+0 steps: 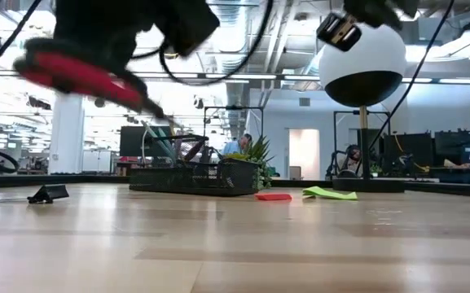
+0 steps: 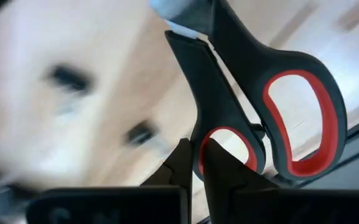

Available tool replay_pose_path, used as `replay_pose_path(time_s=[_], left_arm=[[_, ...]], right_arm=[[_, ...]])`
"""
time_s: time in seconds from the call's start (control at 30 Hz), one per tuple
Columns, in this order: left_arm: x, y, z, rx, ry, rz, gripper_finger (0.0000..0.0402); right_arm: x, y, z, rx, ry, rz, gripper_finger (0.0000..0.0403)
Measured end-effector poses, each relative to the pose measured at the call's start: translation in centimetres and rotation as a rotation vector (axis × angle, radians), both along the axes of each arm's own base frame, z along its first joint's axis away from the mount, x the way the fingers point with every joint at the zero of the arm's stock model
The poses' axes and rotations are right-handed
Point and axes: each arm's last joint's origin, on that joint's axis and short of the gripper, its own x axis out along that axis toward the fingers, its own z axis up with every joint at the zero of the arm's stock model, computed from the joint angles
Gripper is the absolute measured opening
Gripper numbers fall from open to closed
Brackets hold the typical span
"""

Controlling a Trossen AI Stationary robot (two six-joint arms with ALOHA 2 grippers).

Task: Pick and place office supplies into organizer
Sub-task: Put the scissors into the black desk organizer

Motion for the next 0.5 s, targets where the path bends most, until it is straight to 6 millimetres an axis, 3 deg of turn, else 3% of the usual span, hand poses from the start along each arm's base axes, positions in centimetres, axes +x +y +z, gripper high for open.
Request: replay_pose_path(time_s=[0.13,0.23,0.5], left_arm=[[-0.5,3.2,4.7,-0.031,-0.076,-0.087,0.0002],[-0.8,6.1,7.3,-0.1,-0.163,-0.026,0.0002],[-4.2,13.2,14.5,-0.056,-0.435,0.18,0.0002]], right_arm=[[-1.1,0.4,1.4,0.122,-0.023,0.023,0.0038],[-2.1,1.0,2.6,0.175,-0.06,0.058,0.0028],[-5.0,2.3,5.5,0.072,-0.248,0.125,0.001]])
